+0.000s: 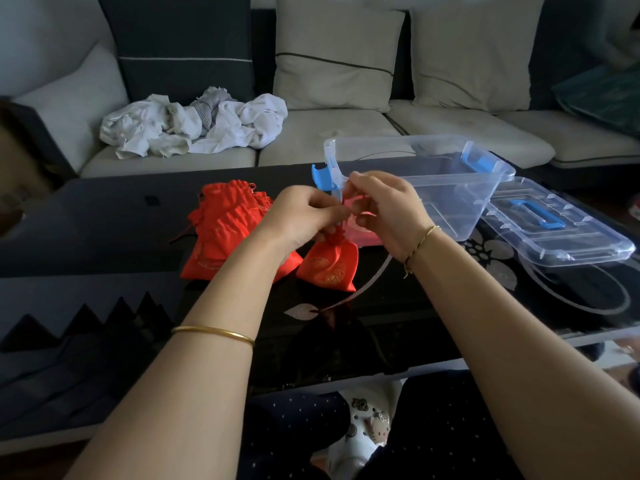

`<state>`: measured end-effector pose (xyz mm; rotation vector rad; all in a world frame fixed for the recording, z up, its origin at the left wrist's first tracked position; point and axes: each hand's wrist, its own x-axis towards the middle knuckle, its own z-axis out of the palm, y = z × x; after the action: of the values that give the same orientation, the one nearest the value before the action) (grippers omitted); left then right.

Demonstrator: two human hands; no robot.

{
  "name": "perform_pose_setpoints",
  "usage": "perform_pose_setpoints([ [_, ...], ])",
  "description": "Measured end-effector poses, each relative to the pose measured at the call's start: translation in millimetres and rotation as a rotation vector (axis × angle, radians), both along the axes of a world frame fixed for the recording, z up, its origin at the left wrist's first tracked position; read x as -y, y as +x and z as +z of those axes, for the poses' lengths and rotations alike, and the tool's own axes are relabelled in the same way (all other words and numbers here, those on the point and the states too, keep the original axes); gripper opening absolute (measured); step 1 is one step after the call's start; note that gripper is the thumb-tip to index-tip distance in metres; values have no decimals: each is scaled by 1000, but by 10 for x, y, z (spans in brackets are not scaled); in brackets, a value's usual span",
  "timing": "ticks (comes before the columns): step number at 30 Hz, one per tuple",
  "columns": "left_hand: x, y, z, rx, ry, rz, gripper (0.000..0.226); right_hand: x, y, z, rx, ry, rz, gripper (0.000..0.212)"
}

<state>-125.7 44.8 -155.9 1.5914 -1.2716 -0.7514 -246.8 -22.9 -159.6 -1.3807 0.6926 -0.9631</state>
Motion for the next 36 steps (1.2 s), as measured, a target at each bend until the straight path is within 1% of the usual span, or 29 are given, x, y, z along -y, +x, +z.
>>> perform_pose_setpoints([
  [2, 14, -14, -13, 17, -9, 9, 8, -18, 27, 6, -46, -23, -13, 30],
  [5, 28, -16, -37, -74, -6, 39, 11, -5, 19, -18, -117, 72, -38, 39],
  [6, 33, -15, -43, -99, -4, 42, 12, -3, 0, -27, -152, 92, -25, 37],
  [9, 48, -17, -58, -135, -8, 72, 16, -6, -45, -43, -176, 70, 23, 18],
  [11, 56, -23, -63, -150, -12, 115, 15, 0, -61, -50, -194, -35, 8, 13],
  [14, 70, -35, -77, -165, -25, 172, 14, 7, -58, -91, -380, -352, -56, 16],
  [16, 82, -42, -85, -163, -34, 200, 14, -4, -44, -119, -463, -494, -72, 17],
  [22, 95, -61, -75, -166, -20, 242, 13, -10, -25, -131, -552, -740, -153, 9],
  [27, 98, -65, -52, -237, -17, 275, 18, -50, 16, -82, -689, -910, -159, 9],
  [29, 97, -55, -32, -280, -49, 323, 10, -48, 27, -83, -683, -867, -165, 10],
  [30, 95, -40, -22, -309, -76, 364, 11, -41, 23, -89, -646, -788, -167, 11],
  [32, 83, 12, -16, -313, -136, 445, 24, -19, 1, -105, -551, -571, -156, 13],
  [34, 62, 36, -5, -148, -196, 425, 21, 8, -20, -131, -480, -376, -141, 14],
  [36, 29, -11, 18, 77, -242, 281, 12, 32, -35, -151, -427, -255, -142, 16],
])
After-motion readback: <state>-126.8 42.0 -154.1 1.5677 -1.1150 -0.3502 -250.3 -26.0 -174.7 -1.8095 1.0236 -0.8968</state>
